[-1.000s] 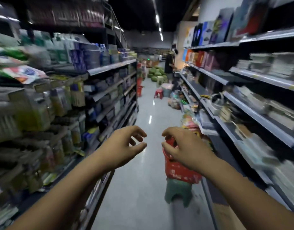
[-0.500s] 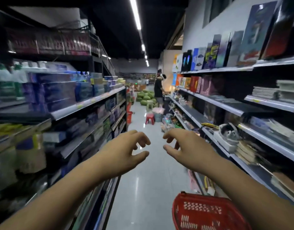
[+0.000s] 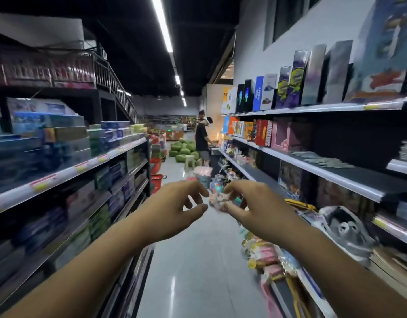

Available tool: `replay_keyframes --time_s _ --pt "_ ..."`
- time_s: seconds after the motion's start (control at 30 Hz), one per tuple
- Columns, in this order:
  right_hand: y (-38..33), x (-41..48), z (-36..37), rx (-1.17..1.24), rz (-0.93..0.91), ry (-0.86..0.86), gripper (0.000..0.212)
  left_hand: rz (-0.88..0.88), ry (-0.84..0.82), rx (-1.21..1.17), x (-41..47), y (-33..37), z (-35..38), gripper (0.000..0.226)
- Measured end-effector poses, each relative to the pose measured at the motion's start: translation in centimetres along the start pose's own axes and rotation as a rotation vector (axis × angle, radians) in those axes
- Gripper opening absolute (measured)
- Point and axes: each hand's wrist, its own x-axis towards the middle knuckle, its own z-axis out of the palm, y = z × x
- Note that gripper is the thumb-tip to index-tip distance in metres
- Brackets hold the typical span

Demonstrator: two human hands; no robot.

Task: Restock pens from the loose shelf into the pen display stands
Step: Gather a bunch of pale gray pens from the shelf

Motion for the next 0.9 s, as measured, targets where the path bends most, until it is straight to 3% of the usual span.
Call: replay_keyframes --time_s 0.37,0.53,0.9 --pt "16.0 24.8 8.2 -0.003 0.055 0.018 0.019 0.021 -0.002 -0.097 25.5 -17.6 5.3 0.015" --pt "24.7 34.3 11.4 -0.093 0.111 0.076 0.017 0.146 -0.054 -0.036 38.6 -24.7 9.5 0.018" --pt "45.0 43.1 10.3 -0.258 0.506 0.17 0.021 0.501 -0.2 -0.211 67.0 -26.0 23.3 0.018"
